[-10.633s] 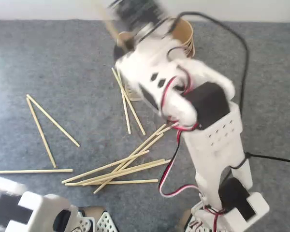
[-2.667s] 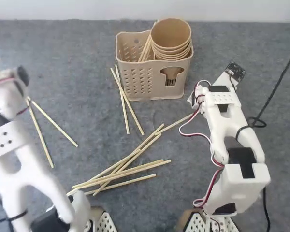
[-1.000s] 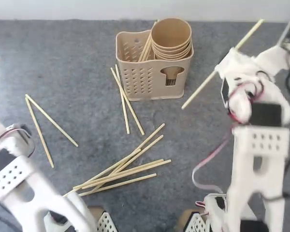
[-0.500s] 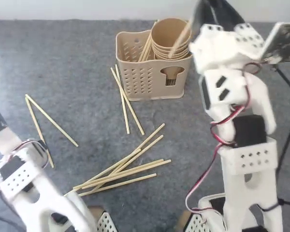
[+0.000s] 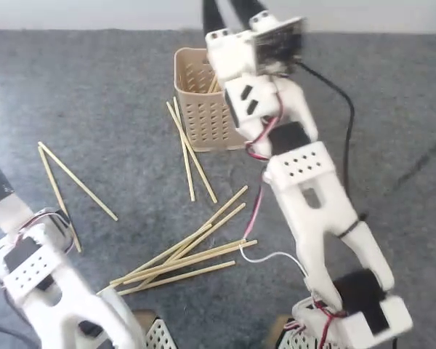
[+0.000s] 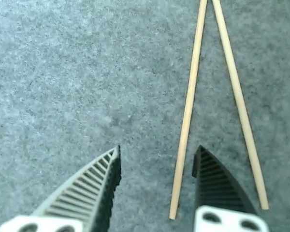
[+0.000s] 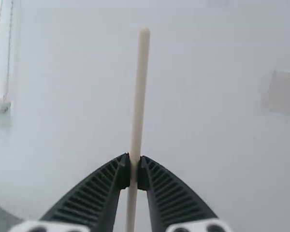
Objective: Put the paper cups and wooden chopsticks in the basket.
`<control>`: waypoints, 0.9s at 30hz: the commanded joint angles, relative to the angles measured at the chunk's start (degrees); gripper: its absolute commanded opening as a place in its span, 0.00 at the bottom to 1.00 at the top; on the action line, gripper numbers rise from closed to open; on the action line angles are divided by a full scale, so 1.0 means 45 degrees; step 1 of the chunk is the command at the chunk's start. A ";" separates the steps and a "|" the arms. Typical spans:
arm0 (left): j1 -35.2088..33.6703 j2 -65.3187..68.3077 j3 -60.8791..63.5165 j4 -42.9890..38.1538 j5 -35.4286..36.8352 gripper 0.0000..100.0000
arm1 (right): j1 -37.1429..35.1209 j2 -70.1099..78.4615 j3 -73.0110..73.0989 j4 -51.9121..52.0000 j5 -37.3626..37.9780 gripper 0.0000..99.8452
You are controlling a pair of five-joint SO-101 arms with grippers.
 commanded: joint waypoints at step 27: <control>0.0703 0.2149 -0.1748 -0.0547 0.1016 0.24 | -0.0498 -0.3546 -0.7131 1.7221 -0.3653 0.05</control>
